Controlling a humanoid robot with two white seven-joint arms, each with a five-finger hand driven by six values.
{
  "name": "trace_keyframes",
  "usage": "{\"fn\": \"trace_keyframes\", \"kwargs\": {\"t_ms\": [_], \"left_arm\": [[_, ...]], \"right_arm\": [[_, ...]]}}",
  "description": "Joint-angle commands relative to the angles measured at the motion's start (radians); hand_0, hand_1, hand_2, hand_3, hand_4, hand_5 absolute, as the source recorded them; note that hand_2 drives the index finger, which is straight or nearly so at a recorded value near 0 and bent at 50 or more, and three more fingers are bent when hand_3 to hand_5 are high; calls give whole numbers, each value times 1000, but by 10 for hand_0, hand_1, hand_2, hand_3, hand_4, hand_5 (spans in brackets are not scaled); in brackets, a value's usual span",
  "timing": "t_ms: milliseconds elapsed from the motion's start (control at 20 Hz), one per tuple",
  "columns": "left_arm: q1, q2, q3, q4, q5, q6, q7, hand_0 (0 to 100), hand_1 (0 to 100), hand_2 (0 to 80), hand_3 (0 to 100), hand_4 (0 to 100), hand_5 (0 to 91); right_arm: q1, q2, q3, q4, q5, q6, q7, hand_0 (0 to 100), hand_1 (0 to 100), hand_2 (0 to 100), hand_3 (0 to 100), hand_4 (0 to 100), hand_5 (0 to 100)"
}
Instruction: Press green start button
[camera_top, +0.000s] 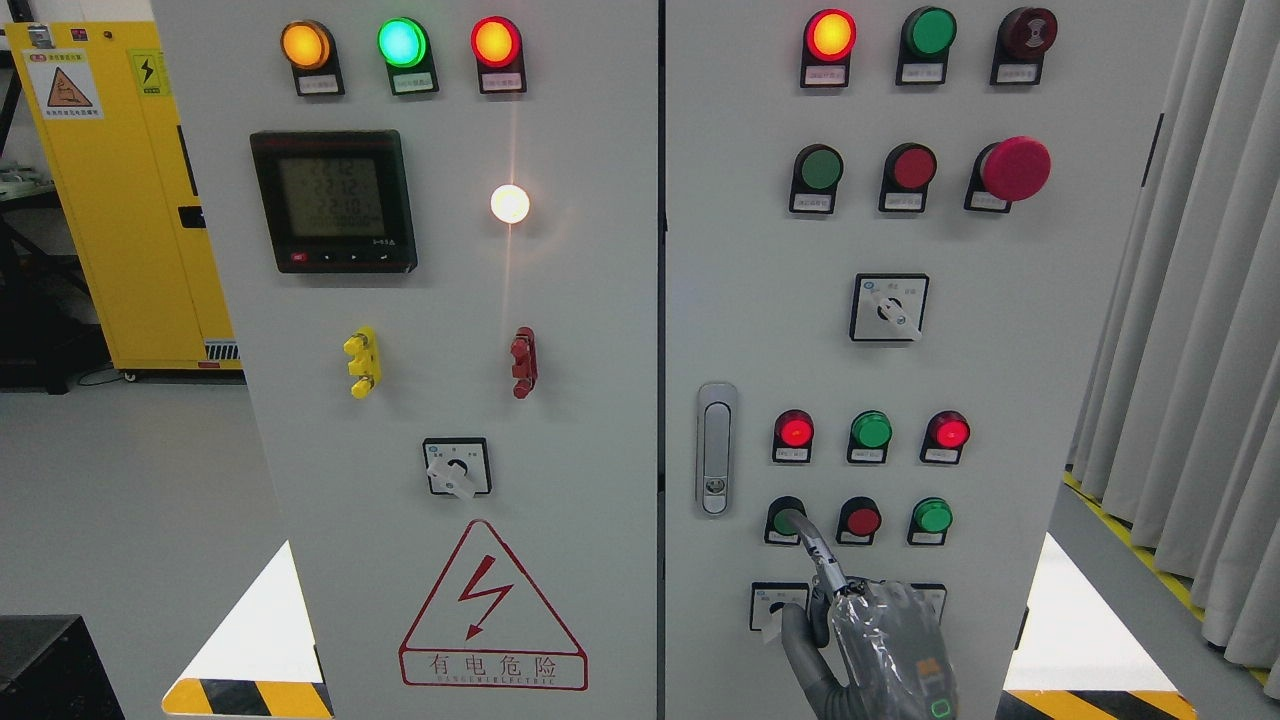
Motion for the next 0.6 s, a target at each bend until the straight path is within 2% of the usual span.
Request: {"fn": "trace_keyframes", "kwargs": {"t_ms": [0,250,350,400,450,500,550], "left_arm": [[-1,-1,0,0,0,1,-1,120,556,0,0,0,0],[0,1,0,0,0,1,-1,120,556,0,0,0,0],[-1,1,0,0,0,1,-1,120,556,0,0,0,0],[0,1,0,0,0,1,-1,120,556,0,0,0,0],[0,-1,-1,0,0,1,-1,120,556,0,0,0,0],[0,-1,0,0,0,1,-1,120,556,0,0,0,0],[0,1,0,0,0,1,-1,120,556,0,0,0,0]], "right_arm": [[53,-1,52,-89,-161,-9,0,864,906,0,936,990,1000],[126,-7,74,-124,-329,-26,0,882,888,34,927,994,1000],[142,-7,75,-126,-411,-57,0,947,892,45,856,936,966],[151,-7,80,-126,-454,-71,1,939,886,47,801,887,906],[158,-7,81,-127,-500,-80,3,892,859,47,634,751,798],[168,-7,83,-129,-540,-91,4,880,843,46,573,678,753],[178,-7,83,-133,-572,-95,10,879,827,36,412,490,538]]}}
